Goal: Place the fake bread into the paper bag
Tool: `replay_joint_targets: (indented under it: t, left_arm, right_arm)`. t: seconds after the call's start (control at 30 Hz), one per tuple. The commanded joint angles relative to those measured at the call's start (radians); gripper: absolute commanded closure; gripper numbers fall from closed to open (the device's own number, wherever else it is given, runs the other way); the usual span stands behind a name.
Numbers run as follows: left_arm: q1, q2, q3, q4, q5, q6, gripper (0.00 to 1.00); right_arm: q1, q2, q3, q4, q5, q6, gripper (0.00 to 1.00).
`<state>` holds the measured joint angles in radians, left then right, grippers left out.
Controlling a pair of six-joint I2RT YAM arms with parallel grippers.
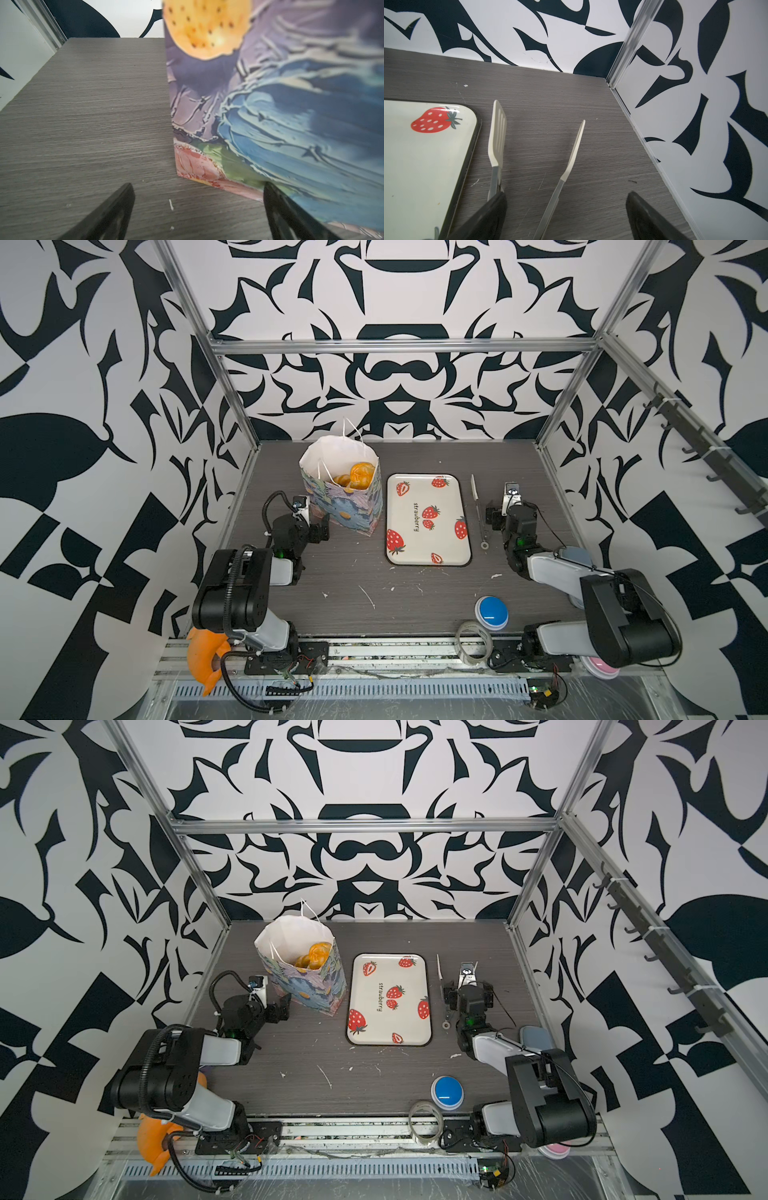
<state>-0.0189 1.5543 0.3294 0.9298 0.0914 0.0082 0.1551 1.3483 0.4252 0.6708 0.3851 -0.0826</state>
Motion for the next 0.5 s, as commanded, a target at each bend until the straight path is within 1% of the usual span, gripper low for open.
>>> replay_joint_targets:
  t: [0.0,0.33,0.43,0.47]
  left_arm:
    - [0.004,0.003,0.017,0.030,0.017,0.004,0.01]
    - [0.004,0.007,0.040,-0.009,0.001,-0.001,0.01]
    - [0.004,0.006,0.047,-0.022,-0.012,-0.005,0.01]
    - [0.004,0.007,0.045,-0.022,-0.012,-0.005,0.01]
  right_arm:
    - [0.004,-0.042,-0.016,0.036,0.024,-0.009,0.07]
    - [0.004,-0.119,-0.079,0.032,0.034,-0.019,0.07]
    - [0.002,-0.105,-0.096,0.038,0.069,0.002,0.07]
    - [0.002,-0.103,-0.109,0.049,0.061,0.003,0.07]
